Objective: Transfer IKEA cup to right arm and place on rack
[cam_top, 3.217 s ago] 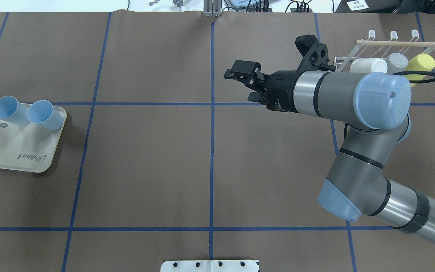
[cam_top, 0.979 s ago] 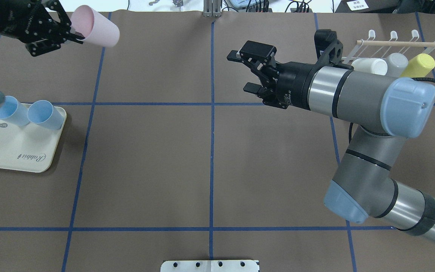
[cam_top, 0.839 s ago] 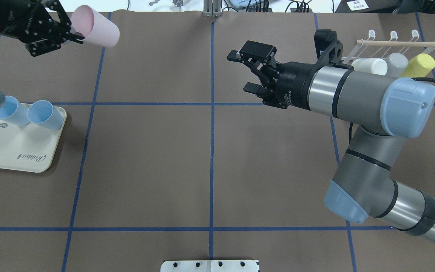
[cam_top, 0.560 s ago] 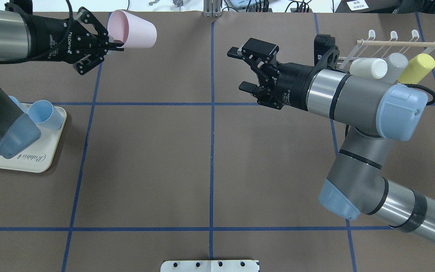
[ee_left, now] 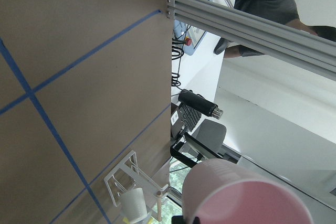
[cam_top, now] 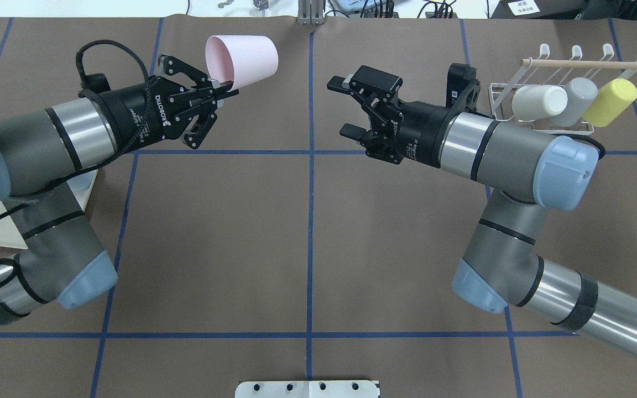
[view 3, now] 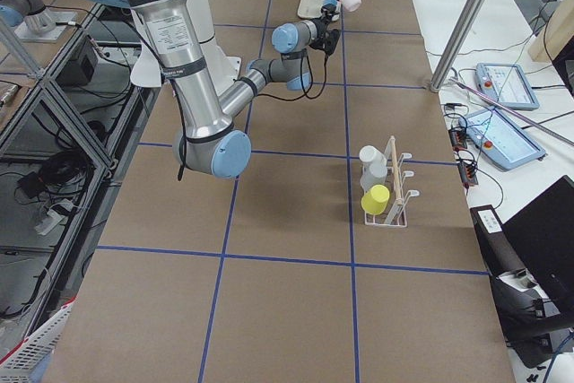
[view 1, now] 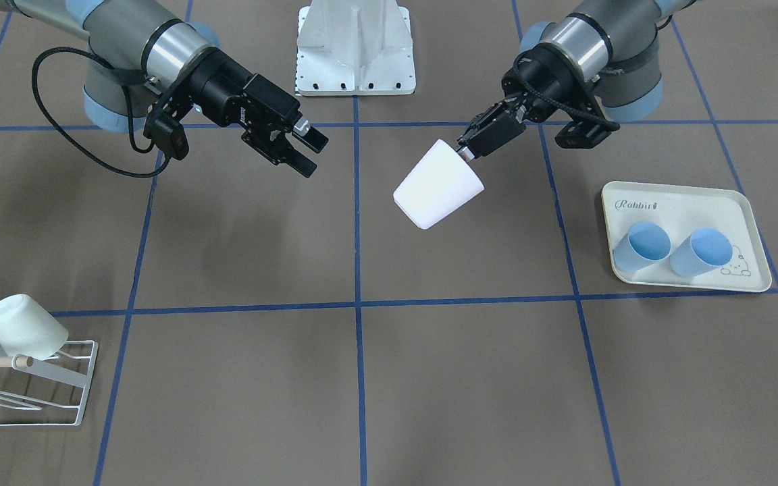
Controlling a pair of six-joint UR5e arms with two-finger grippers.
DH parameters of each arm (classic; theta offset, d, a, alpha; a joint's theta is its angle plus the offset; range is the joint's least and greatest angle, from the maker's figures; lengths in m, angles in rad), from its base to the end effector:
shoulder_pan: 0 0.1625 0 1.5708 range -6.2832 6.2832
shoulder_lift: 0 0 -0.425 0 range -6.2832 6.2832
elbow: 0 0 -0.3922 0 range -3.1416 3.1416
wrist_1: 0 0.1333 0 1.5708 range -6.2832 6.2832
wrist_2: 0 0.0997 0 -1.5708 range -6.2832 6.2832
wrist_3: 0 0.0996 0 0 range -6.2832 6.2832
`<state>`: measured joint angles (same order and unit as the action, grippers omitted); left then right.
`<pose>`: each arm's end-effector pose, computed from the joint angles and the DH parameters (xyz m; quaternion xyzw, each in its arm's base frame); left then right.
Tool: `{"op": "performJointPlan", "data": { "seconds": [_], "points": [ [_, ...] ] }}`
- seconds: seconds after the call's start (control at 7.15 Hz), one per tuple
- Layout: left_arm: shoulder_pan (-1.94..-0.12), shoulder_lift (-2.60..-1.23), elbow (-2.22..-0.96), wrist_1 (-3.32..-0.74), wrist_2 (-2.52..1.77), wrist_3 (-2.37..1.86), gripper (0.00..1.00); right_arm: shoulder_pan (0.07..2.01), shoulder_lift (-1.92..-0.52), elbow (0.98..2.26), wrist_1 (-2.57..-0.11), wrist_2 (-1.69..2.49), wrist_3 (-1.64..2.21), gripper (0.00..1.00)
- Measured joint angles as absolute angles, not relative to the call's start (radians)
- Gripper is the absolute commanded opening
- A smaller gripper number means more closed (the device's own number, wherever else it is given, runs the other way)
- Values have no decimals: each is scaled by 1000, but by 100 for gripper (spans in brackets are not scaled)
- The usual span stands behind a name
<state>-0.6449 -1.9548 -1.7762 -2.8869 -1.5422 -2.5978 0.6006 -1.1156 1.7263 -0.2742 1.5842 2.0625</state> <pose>0.3549 -0.4373 0.2117 -0.1466 0.8017 -0.4377 0.3798 -0.3950 -0.4306 0.1923 0.0405 -0.8145 0.2959 0.4974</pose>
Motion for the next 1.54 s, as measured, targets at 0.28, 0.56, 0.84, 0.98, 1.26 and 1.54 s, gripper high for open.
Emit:
{"op": "performJointPlan", "data": {
  "seconds": [0.28, 0.56, 0.84, 0.98, 1.26, 1.54],
  "points": [
    [-583, -1955, -1771, -2958, -1441, -2632, 0, 593, -1089, 1720, -251, 1573, 2093, 100],
    [-525, -1958, -1768, -3016, -1344, -2659, 0, 570, -1066, 1720, -243, 1510, 2109, 100],
    [-482, -1969, -1762, -3055, -1286, -2665, 0, 556, -1055, 1720, -243, 1483, 2114, 100],
    [-469, -1978, -1755, -3060, -1276, -2665, 0, 555, -1053, 1721, -242, 1480, 2121, 100],
    [-454, -1989, -1742, -3084, -1264, -2667, 0, 554, -1052, 1722, -240, 1478, 2135, 100],
    [-417, -1995, -1718, -3139, -1224, -2663, 0, 551, -1053, 1709, -208, 1476, 2138, 100]
  ]
}}
